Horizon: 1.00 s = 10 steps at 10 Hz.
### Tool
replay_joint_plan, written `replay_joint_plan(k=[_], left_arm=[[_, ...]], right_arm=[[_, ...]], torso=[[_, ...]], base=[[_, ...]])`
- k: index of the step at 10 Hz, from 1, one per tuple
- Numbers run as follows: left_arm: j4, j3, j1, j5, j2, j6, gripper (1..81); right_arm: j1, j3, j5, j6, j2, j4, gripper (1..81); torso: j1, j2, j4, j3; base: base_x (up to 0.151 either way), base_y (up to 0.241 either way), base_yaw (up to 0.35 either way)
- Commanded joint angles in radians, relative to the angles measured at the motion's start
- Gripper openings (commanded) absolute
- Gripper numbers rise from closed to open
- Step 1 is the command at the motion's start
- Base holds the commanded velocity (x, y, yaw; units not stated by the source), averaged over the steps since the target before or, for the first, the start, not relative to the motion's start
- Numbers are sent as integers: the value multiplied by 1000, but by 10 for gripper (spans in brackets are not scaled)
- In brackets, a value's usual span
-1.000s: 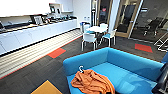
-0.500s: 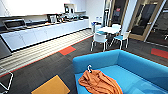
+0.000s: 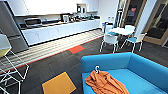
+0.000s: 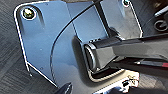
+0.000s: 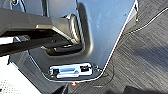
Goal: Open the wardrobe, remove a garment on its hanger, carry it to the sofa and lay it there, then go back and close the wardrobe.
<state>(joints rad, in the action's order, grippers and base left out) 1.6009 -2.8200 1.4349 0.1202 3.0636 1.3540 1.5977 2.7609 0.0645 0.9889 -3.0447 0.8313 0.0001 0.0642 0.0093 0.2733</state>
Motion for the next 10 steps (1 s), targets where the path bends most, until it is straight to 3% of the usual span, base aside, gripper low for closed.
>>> replay_joint_plan(k=[1, 2, 3, 5, 6, 7, 10], left_arm=[[10, -3, -29, -39, 0, -9, 811], [10, -3, -29, -37, 1, -7, 811], [8, -3, -29, -37, 0, -7, 811], [8, -3, -29, -37, 1, -7, 811], [8, -1, -29, -37, 3, -7, 811], [8, -3, -29, -37, 1, -6, 811], [10, -3, -29, -37, 3, -6, 811]], right_arm=[[-9, -6, -49, -13, 7, -56, 811], [-8, -3, -60, -89, 1, -93, 811], [-8, -4, -63, -281, -2, -230, 811], [-15, -7, -49, -777, 11, -652, 811], [-17, -12, -49, -953, 17, -813, 811], [-27, -11, -51, -1009, 18, -891, 811], [-44, -4, -64, -1018, 4, -900, 811]], torso=[[0, 0, 0, 0], [0, 0, 0, 0], [0, 0, 0, 0], [0, 0, 0, 0], [0, 0, 0, 0], [0, 0, 0, 0], [0, 0, 0, 0]], base=[[0, 0, 305], [0, 0, 305], [0, 0, 305], [0, 0, 305], [0, 0, 305], [0, 0, 305], [0, 0, 305]])
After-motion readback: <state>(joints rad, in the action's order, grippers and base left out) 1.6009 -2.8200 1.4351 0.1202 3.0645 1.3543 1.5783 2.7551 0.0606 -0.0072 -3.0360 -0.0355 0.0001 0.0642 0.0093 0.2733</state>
